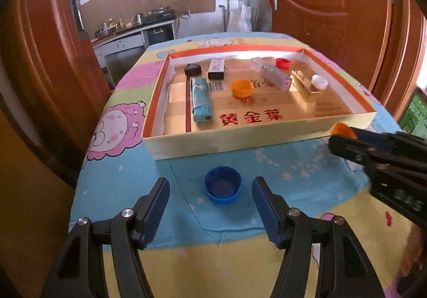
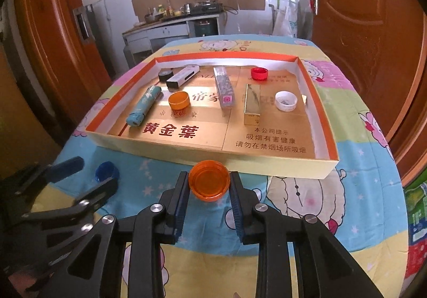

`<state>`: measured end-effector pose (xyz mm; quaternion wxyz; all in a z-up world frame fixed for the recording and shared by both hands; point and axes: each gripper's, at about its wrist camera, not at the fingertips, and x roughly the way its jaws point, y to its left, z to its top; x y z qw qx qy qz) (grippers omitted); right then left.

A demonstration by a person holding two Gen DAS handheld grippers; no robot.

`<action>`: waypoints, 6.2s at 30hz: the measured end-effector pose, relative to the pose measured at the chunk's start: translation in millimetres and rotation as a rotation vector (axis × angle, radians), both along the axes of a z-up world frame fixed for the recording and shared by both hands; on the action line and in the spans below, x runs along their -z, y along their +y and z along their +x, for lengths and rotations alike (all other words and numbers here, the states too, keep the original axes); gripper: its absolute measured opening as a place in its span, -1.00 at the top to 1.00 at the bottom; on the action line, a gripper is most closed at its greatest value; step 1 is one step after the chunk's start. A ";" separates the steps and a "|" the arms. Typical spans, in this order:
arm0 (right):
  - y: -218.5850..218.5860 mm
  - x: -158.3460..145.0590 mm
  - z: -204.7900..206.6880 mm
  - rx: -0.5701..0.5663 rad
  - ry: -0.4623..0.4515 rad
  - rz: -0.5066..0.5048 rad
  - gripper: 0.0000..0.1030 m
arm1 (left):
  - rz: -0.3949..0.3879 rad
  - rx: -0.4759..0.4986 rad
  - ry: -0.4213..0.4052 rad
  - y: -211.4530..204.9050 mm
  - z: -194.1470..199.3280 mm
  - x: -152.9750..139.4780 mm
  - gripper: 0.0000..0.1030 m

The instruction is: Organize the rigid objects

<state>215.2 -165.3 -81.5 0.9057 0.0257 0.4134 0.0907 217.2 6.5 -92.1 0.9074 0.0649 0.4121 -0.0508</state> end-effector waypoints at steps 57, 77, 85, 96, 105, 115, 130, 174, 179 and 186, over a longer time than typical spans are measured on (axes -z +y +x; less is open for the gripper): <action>-41.7 -103.6 -33.1 0.058 -0.209 -0.061 0.41 | -0.206 0.061 -0.235 -9.7 -9.8 -118.5 0.41; -67.3 -82.3 62.2 0.054 -0.059 -0.089 0.41 | -0.238 0.123 -0.061 -46.1 81.0 -90.5 0.41; -67.6 -33.1 83.9 0.021 0.059 -0.103 0.41 | -0.248 0.158 0.064 -54.9 94.6 -46.9 0.41; -60.1 -5.1 96.8 0.016 0.111 -0.149 0.41 | -0.219 0.175 0.116 -59.4 97.6 -23.0 0.41; -58.8 7.0 102.3 0.016 0.135 -0.157 0.41 | -0.198 0.176 0.140 -60.2 101.6 -14.6 0.41; -57.4 9.5 103.8 0.013 0.138 -0.146 0.41 | -0.154 0.139 0.156 -57.4 110.1 -4.4 0.41; -55.8 10.5 103.7 0.012 0.136 -0.149 0.41 | -0.057 0.107 0.095 -59.9 111.7 -0.6 0.41; -63.8 -28.3 58.7 0.056 -0.025 -0.030 0.09 | -0.220 0.026 -0.011 -18.0 79.8 -30.5 0.11; -54.1 -35.6 28.8 0.050 -0.065 -0.026 0.08 | -0.238 0.017 -0.064 -9.9 50.7 -41.7 0.11; -40.1 -44.5 -18.5 0.084 -0.139 -0.029 0.08 | -0.189 -0.083 -0.222 3.9 -9.8 -62.9 0.11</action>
